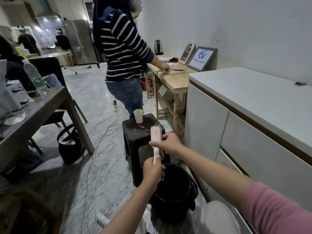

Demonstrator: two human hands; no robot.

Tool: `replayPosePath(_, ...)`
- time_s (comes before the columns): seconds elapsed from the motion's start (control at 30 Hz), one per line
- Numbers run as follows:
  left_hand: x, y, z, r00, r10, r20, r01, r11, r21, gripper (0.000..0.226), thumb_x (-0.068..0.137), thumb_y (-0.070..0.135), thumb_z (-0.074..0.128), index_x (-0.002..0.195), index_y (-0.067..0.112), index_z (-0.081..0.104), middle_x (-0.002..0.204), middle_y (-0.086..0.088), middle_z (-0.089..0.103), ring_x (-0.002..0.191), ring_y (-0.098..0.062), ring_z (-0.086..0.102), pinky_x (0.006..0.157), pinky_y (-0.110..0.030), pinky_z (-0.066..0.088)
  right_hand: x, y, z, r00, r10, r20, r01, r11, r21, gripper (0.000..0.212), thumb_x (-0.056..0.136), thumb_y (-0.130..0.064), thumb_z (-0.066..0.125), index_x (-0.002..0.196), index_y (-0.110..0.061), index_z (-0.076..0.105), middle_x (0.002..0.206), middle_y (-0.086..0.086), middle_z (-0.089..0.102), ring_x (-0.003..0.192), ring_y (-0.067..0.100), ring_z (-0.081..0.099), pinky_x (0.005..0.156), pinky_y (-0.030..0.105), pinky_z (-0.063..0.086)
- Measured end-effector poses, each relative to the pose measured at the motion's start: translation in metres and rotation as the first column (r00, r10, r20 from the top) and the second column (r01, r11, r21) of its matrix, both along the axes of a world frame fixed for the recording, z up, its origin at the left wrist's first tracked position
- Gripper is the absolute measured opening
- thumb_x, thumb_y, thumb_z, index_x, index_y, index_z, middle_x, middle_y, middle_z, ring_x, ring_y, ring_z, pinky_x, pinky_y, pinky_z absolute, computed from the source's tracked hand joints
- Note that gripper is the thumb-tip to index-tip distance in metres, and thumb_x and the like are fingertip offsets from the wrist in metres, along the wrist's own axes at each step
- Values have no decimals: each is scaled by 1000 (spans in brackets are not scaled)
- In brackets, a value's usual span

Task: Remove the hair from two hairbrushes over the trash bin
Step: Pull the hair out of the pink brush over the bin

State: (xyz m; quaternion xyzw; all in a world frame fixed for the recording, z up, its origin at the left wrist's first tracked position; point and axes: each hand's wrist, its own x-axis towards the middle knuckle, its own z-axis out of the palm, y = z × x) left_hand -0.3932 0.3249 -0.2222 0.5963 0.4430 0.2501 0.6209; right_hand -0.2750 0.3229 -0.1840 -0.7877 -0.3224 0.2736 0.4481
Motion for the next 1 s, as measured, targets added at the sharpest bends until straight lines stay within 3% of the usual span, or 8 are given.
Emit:
replayPosePath(0.1,0,-7,2,999,-28,21,25,995,101,33,102,26,39,77,6,47,54,-3,47,33,-9,39,33,-18,30,-4,6,6,996,-65,54,66,998,-10,46,61,-39,87,66,-12,51,64,1,55,63,15,56,53,27,41)
replayPosePath(0.23,-5,-4,0,998,-9,62,0,990,141,28,101,23,41,84,5,52,56,-4,48,36,-11,40,36,-21,32,-2,10,13,982,-101,-157,113,991,66,43,56,-26,91,67,-10,52,78,12,67,83,29,72,71,44,60)
replayPosePath(0.4,-6,-5,-6,996,-9,90,-7,985,171,27,101,21,42,81,5,51,55,-5,48,34,-11,39,35,-21,32,-4,5,25,882,-136,-451,181,982,58,29,68,-1,82,73,-5,54,75,10,65,87,28,69,85,42,57)
replayPosePath(0.57,-5,-6,-9,994,11,110,-31,983,181,27,101,20,42,80,5,51,52,-3,46,32,-10,38,35,-20,31,-3,11,26,861,-193,-470,225,974,13,27,69,4,79,87,2,58,77,14,67,76,27,69,80,43,58)
replayPosePath(0.7,-5,-4,-12,997,33,65,-47,972,231,31,100,23,44,73,9,47,51,-4,43,33,-10,38,36,-22,32,-1,16,25,904,-211,-372,222,975,-13,22,70,1,80,81,2,60,76,15,69,68,26,69,63,39,60)
replayPosePath(0.8,-7,1,-16,998,55,-37,-40,948,316,31,97,29,47,69,15,47,55,-1,46,46,-17,45,47,-32,39,-2,19,21,970,-215,-116,212,977,-37,18,72,-6,78,85,3,68,80,15,70,73,28,71,56,39,61)
replayPosePath(0.9,-8,4,-16,993,57,-107,-14,933,360,31,95,29,48,66,19,45,57,2,46,51,-18,45,52,-37,37,1,18,18,977,-133,169,147,987,-71,15,76,-10,69,80,4,72,78,15,73,73,27,71,67,43,61)
replayPosePath(1.0,-7,7,-14,990,58,-128,-12,942,336,35,95,28,47,62,19,44,55,2,46,49,-18,44,52,-34,37,4,15,17,948,-8,317,51,991,-126,16,80,-14,68,81,1,73,77,11,72,77,23,69,71,33,58)
